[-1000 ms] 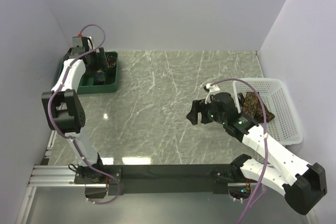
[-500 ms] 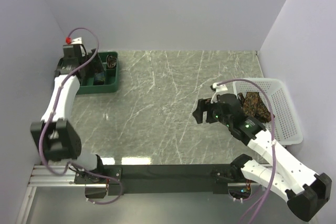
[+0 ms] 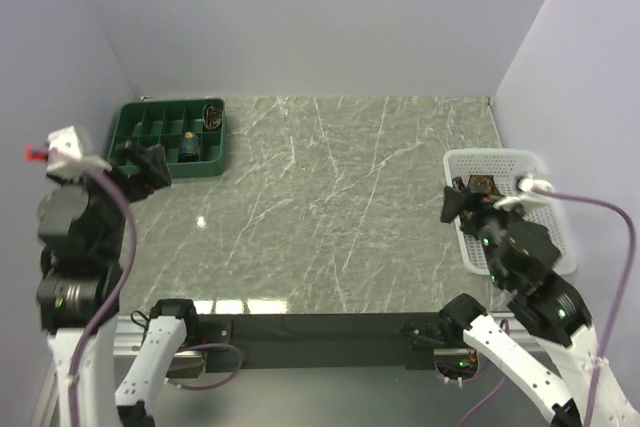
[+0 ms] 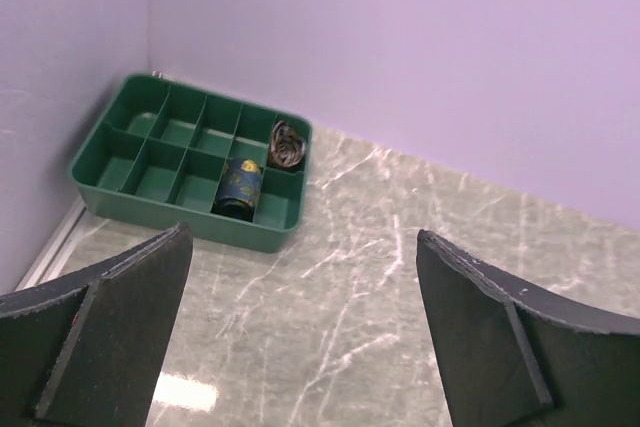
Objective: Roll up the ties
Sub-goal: Place the rolled tie into the container
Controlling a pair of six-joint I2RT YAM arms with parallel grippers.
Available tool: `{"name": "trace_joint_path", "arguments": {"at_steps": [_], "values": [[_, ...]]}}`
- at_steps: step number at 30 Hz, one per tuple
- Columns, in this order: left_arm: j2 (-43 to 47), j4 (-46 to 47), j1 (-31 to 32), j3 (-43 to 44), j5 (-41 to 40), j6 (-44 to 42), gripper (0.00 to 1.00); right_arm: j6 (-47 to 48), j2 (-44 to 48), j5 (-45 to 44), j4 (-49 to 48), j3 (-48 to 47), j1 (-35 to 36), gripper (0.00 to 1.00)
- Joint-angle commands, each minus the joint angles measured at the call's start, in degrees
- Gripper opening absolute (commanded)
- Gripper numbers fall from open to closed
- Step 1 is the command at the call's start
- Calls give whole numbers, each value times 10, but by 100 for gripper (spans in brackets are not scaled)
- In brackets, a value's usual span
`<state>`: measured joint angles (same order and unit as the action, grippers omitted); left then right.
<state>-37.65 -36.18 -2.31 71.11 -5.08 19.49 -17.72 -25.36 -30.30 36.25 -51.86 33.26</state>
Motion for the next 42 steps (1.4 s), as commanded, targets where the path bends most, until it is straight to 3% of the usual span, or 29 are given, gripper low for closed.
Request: {"name": "trace_joint_path", "arguments": {"at_steps": [1, 5, 8, 14, 20, 27, 42], "values": [[48, -99, 56, 18, -105, 15, 99, 24, 58, -89, 2, 5, 1, 95], [176, -107, 135, -36, -186, 36, 100, 54, 157, -110, -20, 53, 1, 96], [271, -80, 144, -77, -208, 32, 99, 49, 208, -124, -30, 75, 1, 96], [334, -79, 144, -96, -225, 35, 99, 72, 250, -108, -52, 97, 2, 97], [415, -15, 144, -165, -211, 29, 99, 84, 283, -93, -68, 122, 1, 98], [444, 20, 144, -232, -266, 46, 99, 90, 317, -78, -75, 134, 2, 98], [419, 51, 144, -246, -274, 49, 99, 123, 322, -78, -87, 113, 2, 99]]}}
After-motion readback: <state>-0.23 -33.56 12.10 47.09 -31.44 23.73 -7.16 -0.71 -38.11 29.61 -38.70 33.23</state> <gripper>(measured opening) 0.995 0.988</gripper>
